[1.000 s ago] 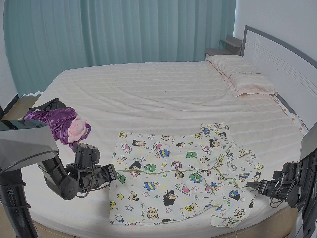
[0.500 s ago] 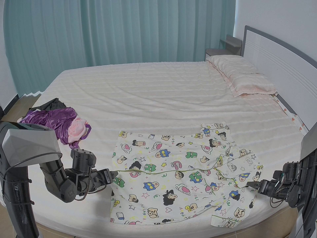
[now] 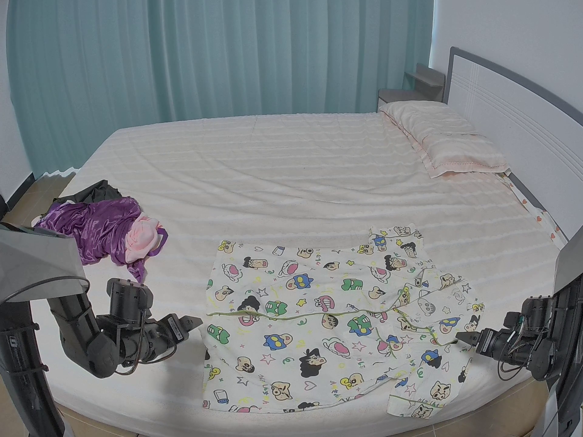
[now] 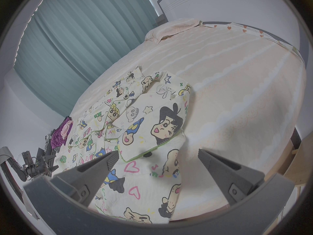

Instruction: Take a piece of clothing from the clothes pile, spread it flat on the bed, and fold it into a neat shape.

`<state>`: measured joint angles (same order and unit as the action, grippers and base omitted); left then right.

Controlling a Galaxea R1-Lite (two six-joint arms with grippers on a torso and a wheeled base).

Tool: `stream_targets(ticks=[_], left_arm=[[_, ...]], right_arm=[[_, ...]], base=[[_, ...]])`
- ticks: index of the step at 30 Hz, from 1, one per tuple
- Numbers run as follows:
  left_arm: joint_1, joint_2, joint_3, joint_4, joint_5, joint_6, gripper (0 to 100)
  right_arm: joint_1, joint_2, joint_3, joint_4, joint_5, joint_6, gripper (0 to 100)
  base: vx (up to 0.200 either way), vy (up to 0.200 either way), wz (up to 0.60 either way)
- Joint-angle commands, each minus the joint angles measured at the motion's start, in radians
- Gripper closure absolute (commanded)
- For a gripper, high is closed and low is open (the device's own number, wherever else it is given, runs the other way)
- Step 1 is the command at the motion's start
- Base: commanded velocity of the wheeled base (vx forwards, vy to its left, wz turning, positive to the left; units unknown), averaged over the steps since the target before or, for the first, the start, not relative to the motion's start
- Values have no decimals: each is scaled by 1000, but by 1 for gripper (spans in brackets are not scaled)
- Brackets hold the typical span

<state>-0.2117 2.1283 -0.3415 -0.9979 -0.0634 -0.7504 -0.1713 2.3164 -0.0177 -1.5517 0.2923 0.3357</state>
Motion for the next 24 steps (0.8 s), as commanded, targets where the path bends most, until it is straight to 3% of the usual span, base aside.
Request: stream_targets(ticks=[1,11,14,18,21,24], left_arm=[[-80,-57,102,1,-9,-67,0],[-189,-45,139,1,4,-141,0],[-218,-27,125,1,13,-179,0],[-259,36,61,1,100,-256,0],[-307,90,32,2,205,-260,0],[-331,127,2,8,255,-259,0]], right_arm=[[-5,0,18,5,1,0,0],[9,0,18,55,2,-1,0],[19,1,18,55,2,-1,0],[36,3,18,42,5,0,0],[49,5,18,39,7,0,0],[65,11,18,24,8,2,0]], base=[[-200,0,0],[-200,0,0],[0,0,0],[0,0,0],[0,0,0],[0,0,0]])
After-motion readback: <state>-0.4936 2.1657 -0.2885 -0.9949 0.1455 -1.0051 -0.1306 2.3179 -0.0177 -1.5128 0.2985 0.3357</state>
